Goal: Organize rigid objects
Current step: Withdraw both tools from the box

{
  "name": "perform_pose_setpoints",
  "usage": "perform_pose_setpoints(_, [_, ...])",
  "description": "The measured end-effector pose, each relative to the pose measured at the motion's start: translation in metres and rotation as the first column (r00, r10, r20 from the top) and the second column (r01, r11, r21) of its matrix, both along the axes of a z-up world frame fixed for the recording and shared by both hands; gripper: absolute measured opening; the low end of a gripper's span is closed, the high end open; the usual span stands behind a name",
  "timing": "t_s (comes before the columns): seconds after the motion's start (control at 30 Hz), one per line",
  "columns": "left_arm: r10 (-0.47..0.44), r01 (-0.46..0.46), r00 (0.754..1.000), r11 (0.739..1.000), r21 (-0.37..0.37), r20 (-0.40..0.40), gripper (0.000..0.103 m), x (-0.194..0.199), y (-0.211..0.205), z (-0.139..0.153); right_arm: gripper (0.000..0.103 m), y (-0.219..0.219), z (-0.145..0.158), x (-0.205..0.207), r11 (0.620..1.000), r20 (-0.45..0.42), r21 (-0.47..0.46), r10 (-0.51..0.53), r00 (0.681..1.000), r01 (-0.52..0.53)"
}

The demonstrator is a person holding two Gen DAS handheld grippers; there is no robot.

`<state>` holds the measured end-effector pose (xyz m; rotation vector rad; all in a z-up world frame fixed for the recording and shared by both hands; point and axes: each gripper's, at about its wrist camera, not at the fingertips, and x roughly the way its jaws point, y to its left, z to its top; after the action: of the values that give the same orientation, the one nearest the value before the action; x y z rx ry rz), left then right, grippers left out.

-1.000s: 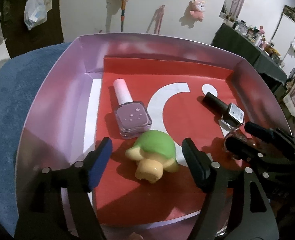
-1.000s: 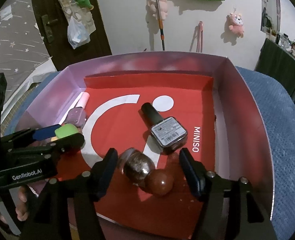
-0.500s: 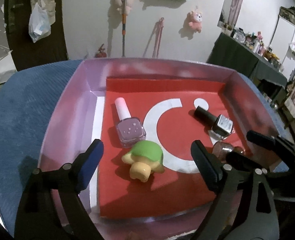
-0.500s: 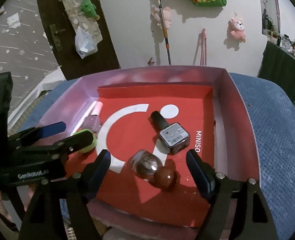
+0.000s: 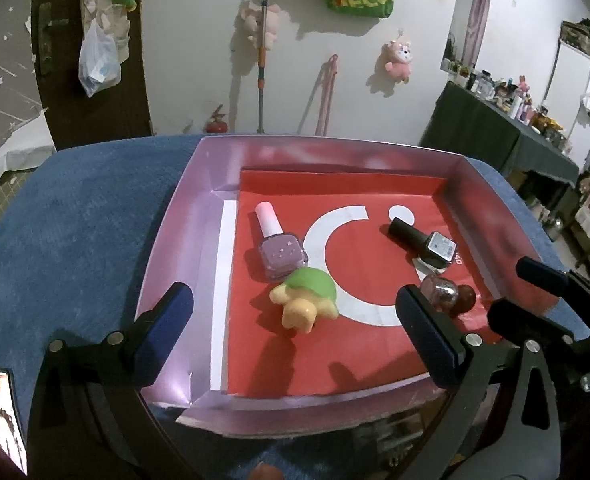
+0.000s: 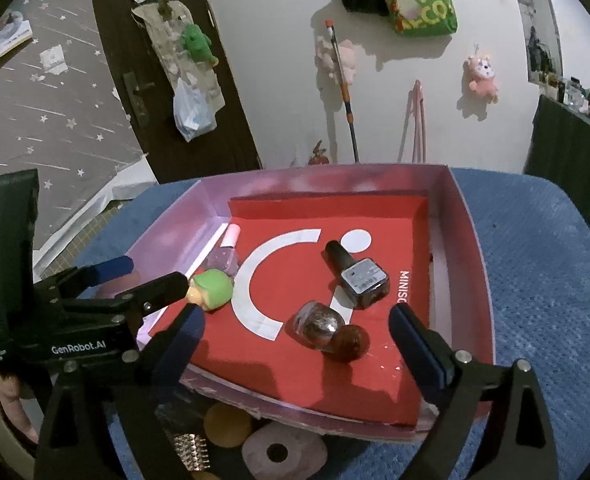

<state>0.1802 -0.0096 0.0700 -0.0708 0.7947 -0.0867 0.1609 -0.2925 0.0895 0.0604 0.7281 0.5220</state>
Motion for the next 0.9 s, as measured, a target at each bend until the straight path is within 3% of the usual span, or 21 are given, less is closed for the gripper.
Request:
perform_pose_setpoints(0.3, [-0.015, 0.015, 1.000, 1.000, -0.004, 0.022, 0.103, -0.015, 0.001, 0.005, 0.103, -0.001, 0.009, -0.018, 1.000, 0.042, -0.012, -0.008, 0.999, 0.008])
perform_pose_setpoints(0.9, [-0.025, 0.024, 0.998, 1.000, 0.010, 0.065, 0.103, -0.049, 0.002, 0.014, 0.103, 0.000, 0.014, -0.043, 1.000, 0.045, 0.013, 0.004, 0.999, -0.004])
